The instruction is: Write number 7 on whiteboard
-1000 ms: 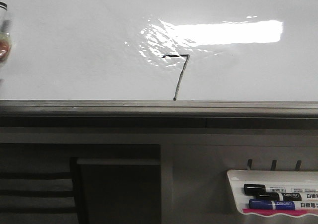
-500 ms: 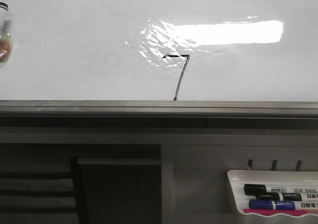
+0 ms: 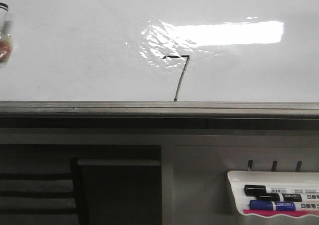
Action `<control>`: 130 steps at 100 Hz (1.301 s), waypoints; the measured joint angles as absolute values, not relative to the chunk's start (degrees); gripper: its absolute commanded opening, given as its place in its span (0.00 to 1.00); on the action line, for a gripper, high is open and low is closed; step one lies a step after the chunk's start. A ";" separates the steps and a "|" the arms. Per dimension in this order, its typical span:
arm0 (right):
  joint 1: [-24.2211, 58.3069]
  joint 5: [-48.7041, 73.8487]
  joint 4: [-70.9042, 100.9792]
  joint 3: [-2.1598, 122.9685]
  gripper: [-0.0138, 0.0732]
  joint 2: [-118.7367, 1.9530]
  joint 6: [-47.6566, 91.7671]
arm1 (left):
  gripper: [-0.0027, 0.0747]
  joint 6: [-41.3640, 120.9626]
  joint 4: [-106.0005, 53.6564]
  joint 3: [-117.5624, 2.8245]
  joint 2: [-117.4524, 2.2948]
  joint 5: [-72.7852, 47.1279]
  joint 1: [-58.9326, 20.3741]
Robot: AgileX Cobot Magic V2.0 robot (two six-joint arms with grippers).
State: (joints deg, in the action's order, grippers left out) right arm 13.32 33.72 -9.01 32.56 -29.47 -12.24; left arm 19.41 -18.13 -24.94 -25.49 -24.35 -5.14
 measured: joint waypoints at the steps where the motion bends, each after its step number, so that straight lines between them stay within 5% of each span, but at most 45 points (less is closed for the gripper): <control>1: 13.32 33.71 -9.01 32.56 0.54 -29.40 -12.24 | 0.50 19.41 -18.13 -24.67 -25.51 -24.35 -5.14; 12: 13.32 33.62 -9.01 32.56 0.48 -29.04 -12.24 | 0.37 19.41 -18.13 -23.41 -25.47 -23.99 -5.14; 31: 13.32 33.62 -9.70 32.56 0.15 -29.04 -12.24 | 0.01 19.41 -18.13 -23.20 -25.47 -22.96 -5.14; 37: 13.32 33.62 -10.19 32.56 0.07 -29.04 -12.24 | 0.01 19.41 -18.13 -23.20 -25.47 -22.72 -5.14; 91: 13.32 34.93 -11.18 32.44 0.08 -29.04 -12.12 | 0.01 19.41 -18.46 -22.64 -24.81 -22.72 -5.14; 130: 13.32 35.05 -11.31 32.44 0.08 -29.04 -12.12 | 0.01 18.73 -16.63 -11.17 -8.20 -18.78 -4.10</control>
